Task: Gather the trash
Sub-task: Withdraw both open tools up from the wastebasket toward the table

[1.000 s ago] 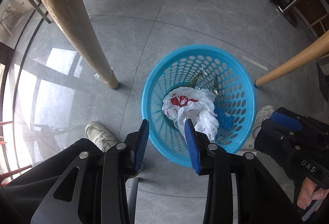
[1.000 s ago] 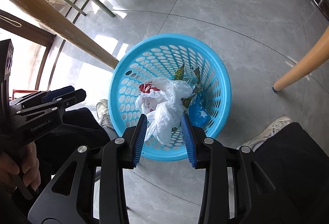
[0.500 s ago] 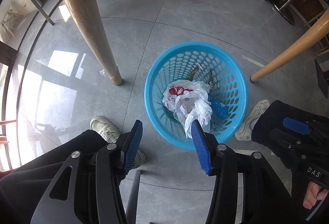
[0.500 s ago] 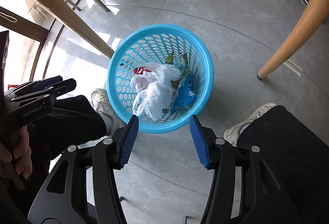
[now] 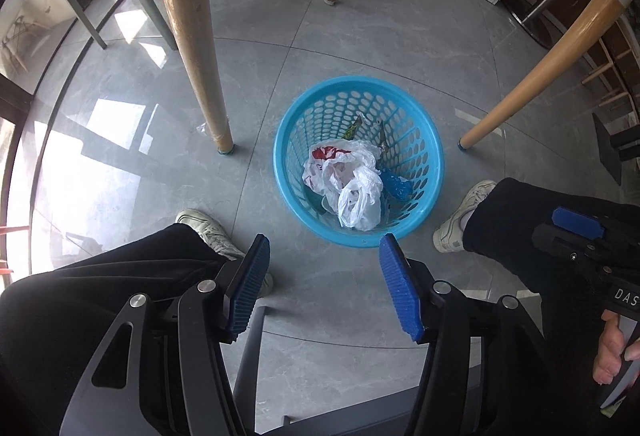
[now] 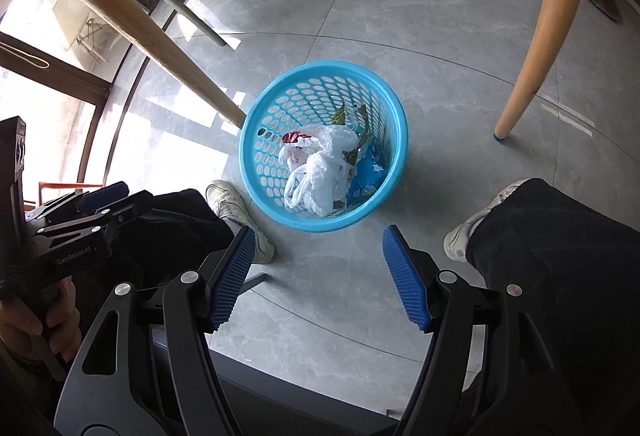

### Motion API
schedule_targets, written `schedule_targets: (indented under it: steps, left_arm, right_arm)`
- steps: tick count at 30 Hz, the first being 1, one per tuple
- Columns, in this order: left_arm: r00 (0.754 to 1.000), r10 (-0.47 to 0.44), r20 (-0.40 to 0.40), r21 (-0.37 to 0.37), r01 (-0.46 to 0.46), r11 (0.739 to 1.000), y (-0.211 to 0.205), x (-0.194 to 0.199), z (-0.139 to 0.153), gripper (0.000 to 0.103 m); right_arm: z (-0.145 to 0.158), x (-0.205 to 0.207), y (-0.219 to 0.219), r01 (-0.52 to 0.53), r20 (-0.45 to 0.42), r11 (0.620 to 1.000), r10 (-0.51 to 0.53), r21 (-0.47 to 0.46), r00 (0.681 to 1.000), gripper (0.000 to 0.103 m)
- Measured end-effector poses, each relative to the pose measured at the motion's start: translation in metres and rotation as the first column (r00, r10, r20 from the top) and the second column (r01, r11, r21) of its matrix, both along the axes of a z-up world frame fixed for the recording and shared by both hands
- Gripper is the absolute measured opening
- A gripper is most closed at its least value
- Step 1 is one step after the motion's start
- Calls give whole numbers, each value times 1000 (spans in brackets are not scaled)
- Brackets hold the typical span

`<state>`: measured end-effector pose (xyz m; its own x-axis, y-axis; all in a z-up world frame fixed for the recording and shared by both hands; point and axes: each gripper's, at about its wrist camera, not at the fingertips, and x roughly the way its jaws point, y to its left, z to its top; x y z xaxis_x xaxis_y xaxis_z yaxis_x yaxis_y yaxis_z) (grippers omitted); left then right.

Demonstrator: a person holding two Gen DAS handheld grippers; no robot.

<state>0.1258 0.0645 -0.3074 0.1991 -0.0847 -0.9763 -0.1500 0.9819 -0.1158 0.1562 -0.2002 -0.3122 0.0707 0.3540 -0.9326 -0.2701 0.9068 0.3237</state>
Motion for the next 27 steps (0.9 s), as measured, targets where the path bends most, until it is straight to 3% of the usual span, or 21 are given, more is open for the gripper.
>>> schedule_targets:
  steps: [4, 13, 22, 27]
  left_arm:
    - [999, 17, 43, -1, -17, 1000, 4, -15, 16, 60]
    - [991, -3, 137, 31, -1, 1000, 2, -48, 53, 64]
    - [969, -52, 240, 65, 37, 997, -1, -81, 93, 67]
    - [947, -64, 316, 85, 38, 996, 7, -97, 130, 67]
  right_arm:
    - [14, -19, -16, 29, -7, 1000, -29, 9, 1000, 68]
    - [58, -45, -47, 73, 93, 997, -71, -11, 993, 77]
    - [102, -72, -75, 89, 186, 996, -90, 10, 978, 80]
    - [139, -89, -80, 72, 256, 997, -78, 32, 964, 82]
